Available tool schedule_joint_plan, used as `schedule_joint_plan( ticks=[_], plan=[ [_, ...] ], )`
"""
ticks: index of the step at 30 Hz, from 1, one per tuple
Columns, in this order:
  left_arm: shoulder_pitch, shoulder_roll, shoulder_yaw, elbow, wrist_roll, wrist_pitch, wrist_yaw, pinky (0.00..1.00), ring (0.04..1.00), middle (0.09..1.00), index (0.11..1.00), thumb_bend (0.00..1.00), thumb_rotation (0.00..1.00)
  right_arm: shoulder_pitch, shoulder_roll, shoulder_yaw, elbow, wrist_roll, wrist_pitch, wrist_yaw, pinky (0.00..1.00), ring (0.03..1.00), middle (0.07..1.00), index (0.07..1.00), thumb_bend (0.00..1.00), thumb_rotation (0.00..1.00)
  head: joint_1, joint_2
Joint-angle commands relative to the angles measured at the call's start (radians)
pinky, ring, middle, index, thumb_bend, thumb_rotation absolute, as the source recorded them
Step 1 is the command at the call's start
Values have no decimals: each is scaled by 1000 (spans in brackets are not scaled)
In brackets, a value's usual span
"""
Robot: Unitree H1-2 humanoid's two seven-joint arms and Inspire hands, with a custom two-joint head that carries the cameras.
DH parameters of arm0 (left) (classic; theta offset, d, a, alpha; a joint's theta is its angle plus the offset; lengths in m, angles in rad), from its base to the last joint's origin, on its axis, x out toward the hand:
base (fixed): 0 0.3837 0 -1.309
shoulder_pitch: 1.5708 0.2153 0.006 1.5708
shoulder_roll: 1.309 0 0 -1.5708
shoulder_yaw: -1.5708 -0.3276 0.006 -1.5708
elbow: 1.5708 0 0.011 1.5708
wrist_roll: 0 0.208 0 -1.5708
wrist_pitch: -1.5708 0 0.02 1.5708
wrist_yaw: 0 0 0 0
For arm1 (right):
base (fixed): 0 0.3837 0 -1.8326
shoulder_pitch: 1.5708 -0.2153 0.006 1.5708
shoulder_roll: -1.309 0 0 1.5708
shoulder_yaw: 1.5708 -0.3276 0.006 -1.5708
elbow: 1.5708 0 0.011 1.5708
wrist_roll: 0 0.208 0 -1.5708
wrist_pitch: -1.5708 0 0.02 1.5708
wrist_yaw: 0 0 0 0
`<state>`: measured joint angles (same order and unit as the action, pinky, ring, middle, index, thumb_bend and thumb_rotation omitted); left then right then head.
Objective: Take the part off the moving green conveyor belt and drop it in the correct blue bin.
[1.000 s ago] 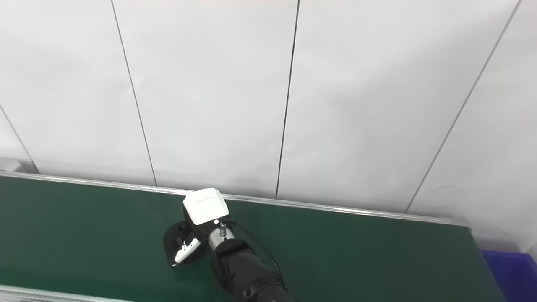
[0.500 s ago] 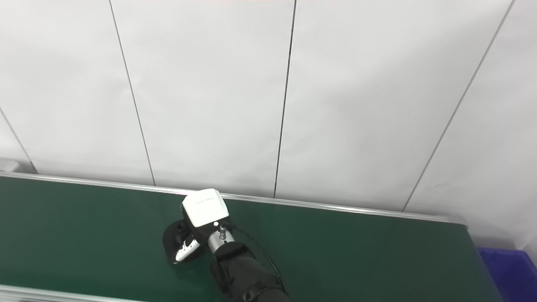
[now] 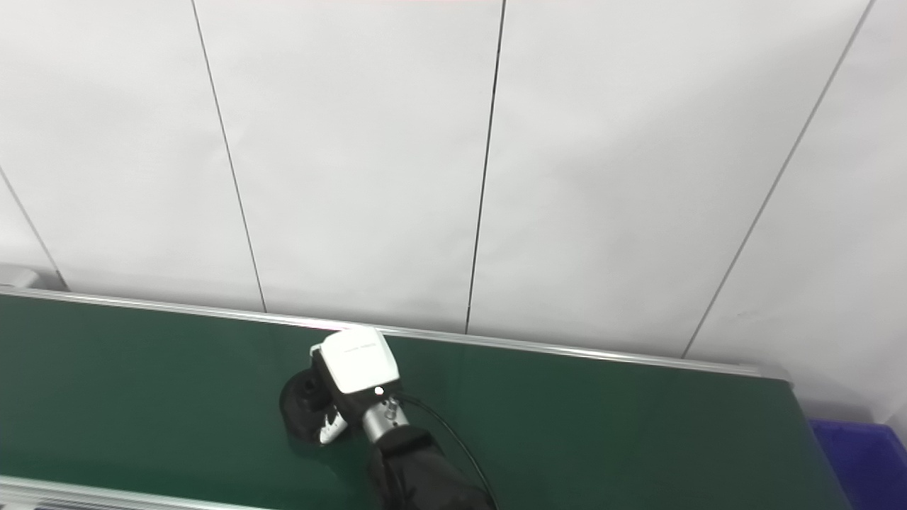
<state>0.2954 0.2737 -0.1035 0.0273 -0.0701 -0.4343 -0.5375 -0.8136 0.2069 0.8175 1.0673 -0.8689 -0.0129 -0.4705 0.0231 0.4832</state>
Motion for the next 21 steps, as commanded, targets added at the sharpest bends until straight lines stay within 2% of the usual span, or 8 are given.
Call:
schedule_joint_plan(
  ticks=[1,9,21],
  plan=[
    [-16,11,10,-6,-22,-36,-7,794,870,889,862,481,567,19,-9,-8,-90,7,-28,37,102,159,231,469,513,140,-6,0],
    [-39,12,12,5,-9,-35,-17,795,872,893,865,490,590,142,-135,-51,-447,-28,39,163,90,154,229,468,516,142,-22,-1],
    [-65,13,4,13,-6,-36,-29,794,868,895,866,484,557,306,-232,-152,-789,-64,71,279,82,148,222,468,519,139,-43,9]
  ],
)
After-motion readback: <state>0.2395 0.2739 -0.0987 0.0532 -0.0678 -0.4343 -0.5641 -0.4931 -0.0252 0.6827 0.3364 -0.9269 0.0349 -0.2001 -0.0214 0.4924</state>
